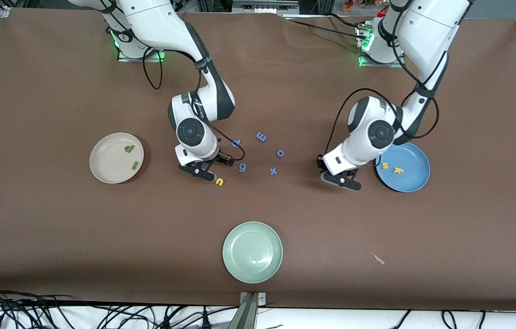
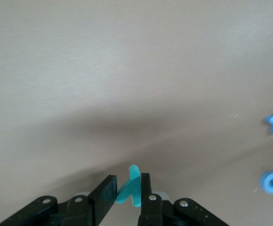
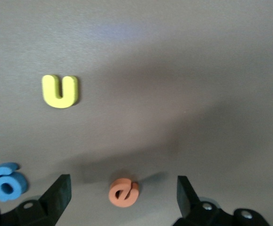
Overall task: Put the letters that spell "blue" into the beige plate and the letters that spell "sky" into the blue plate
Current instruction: 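Carry the teal y to the blue plate and release it with the left gripper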
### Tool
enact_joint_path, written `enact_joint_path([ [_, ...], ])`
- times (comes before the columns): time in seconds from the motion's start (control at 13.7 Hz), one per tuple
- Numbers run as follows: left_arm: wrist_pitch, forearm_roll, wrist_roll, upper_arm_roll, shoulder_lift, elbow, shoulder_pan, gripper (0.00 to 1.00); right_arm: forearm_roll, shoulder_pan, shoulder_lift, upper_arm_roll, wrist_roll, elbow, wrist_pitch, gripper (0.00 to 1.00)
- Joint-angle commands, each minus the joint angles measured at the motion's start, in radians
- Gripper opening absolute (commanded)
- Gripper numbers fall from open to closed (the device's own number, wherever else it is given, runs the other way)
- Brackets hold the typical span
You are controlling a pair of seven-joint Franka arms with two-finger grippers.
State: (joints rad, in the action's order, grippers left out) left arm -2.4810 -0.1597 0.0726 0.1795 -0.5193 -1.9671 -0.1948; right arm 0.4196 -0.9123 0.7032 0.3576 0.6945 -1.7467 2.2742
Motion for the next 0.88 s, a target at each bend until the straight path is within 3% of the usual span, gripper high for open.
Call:
enact_joint_path([
  [0.0,0.135,0.022,0.232,0.001,0.071,-0.035,0.171,0.00,0.019,-0.014,-0.011,-0.008,0.002,-0.036,0.039,0.97],
  [0.22,0.279,0.043,0.260,-0.081,0.133,-0.058,0.195,0.00,0.038,-0.014,-0.011,-0.011,0.002,-0.037,0.041,0.85],
  [0.44,0.312,0.140,0.268,-0.092,0.157,-0.067,0.235,0.01,0.036,-0.014,-0.013,-0.012,-0.009,-0.046,0.039,0.66],
  [0.51,0.298,0.141,0.268,-0.097,0.148,-0.073,0.242,0.21,0.036,-0.014,-0.014,-0.012,-0.010,-0.050,0.039,0.62],
  [0.58,0.281,0.141,0.260,-0.101,0.137,-0.078,0.242,0.73,0.036,-0.014,-0.019,-0.012,-0.013,-0.053,0.039,0.58],
  [0.66,0.269,0.141,0.251,-0.104,0.145,-0.102,0.247,1.00,0.038,-0.013,-0.021,-0.012,-0.024,-0.056,0.041,0.53],
  [0.8,0.269,0.140,0.251,-0.103,0.189,-0.148,0.262,1.00,0.038,-0.014,-0.021,-0.012,-0.035,-0.059,0.045,0.42],
])
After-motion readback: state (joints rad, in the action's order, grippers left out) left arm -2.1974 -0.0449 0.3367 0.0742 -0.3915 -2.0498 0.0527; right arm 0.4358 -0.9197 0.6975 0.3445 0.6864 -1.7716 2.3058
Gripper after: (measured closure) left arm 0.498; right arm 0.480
